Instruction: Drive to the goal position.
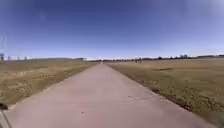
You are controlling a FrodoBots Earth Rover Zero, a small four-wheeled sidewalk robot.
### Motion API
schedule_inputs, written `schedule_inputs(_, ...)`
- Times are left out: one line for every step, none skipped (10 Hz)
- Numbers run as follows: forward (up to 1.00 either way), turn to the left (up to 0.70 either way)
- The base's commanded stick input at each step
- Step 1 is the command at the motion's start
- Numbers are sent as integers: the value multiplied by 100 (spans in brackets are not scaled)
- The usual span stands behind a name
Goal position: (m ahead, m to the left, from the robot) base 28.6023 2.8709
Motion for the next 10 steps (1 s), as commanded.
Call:
schedule_inputs(100, 39)
schedule_inputs(100, 39)
schedule_inputs(100, 40)
schedule_inputs(100, 0)
schedule_inputs(100, 0)
schedule_inputs(100, 0)
schedule_inputs(100, 7)
schedule_inputs(100, 17)
schedule_inputs(100, 33)
schedule_inputs(100, 21)
